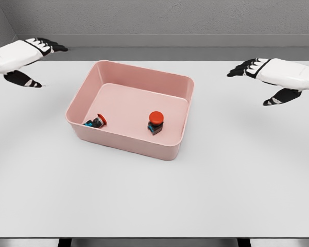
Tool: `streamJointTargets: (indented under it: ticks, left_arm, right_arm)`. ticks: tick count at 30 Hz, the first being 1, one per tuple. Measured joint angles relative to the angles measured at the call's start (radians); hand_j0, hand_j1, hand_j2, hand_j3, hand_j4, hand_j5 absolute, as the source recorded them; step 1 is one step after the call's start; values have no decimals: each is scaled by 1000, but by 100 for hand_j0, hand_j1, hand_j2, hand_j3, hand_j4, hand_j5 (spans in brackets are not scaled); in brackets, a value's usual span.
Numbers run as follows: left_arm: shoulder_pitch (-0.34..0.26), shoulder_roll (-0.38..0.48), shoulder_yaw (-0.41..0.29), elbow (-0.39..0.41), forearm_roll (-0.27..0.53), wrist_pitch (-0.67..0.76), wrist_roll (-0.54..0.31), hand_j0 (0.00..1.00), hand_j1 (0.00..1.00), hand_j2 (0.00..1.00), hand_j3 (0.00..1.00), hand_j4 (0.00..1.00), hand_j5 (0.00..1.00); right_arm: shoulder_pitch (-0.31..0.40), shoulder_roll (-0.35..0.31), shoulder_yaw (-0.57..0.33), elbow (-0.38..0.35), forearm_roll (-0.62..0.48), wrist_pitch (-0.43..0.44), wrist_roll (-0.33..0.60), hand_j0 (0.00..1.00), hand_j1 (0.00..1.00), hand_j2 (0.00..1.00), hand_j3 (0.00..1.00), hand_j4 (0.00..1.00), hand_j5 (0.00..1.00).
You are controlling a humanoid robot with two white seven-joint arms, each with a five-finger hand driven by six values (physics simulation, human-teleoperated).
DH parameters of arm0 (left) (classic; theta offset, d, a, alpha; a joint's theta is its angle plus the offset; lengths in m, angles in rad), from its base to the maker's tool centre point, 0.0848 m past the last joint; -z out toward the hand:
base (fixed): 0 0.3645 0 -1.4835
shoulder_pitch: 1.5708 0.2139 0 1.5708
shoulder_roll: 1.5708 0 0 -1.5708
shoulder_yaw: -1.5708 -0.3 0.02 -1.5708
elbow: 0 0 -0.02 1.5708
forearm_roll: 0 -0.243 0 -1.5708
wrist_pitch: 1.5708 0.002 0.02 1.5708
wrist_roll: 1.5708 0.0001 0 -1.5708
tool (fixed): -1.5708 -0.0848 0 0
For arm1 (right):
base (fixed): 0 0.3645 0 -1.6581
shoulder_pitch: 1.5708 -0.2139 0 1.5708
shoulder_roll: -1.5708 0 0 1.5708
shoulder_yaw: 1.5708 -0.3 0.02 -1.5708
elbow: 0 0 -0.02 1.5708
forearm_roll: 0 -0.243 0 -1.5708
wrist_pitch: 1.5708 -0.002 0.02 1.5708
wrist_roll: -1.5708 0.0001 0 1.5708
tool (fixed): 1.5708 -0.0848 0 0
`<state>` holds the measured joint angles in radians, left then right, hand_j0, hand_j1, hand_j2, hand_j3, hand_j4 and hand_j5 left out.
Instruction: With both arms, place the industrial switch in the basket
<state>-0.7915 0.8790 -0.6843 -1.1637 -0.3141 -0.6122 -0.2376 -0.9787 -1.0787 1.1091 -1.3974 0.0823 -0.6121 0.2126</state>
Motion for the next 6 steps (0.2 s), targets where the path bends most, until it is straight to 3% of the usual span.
streamJointTargets:
  ticks: [6]
  left_arm:
    - [24,13,11,8,-6,0,-4,100,100,100,100,100,100]
  right_arm:
    - [5,0,-1,1,0,0,0,100,100,100,100,100,100]
